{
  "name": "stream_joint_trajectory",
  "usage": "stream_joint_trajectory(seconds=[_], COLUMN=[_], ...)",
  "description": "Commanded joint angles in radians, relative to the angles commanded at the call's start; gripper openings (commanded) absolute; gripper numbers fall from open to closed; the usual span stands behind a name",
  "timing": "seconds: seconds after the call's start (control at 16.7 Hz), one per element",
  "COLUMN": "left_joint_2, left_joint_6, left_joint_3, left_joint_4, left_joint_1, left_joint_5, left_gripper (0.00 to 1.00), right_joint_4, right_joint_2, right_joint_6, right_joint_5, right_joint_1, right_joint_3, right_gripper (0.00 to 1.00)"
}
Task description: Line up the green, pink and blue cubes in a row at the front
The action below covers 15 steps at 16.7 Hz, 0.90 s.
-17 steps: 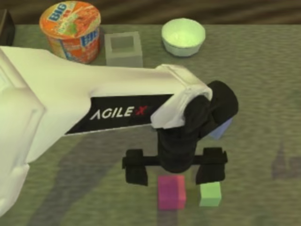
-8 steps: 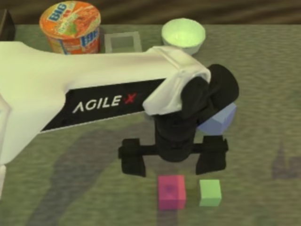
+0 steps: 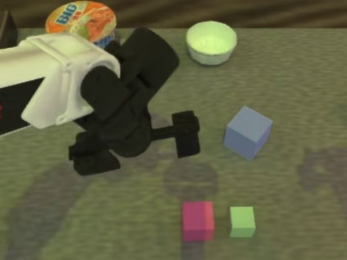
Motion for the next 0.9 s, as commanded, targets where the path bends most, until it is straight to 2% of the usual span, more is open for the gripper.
stream_joint_trajectory(seconds=[0.6,0.9], left_joint_2=[-0.909,-1.331], left_joint_6=[0.42,0.641], left_joint_3=[-0.72,-1.014], left_joint_4=[0.473,0.691], left_joint_1=[0.434,0.619], left_joint_5=[0.007,0.016], left_gripper=[1.0,1.0], right_joint_4=[-0.603,-0.834], right_joint_2=[1.173,1.594], right_joint_6=[-0.219,-0.309], right_joint_5=[0.001,0.001], right_joint_1=[0.194,0.274], right_joint_3=[0.924,1.293], right_gripper=[1.0,1.0])
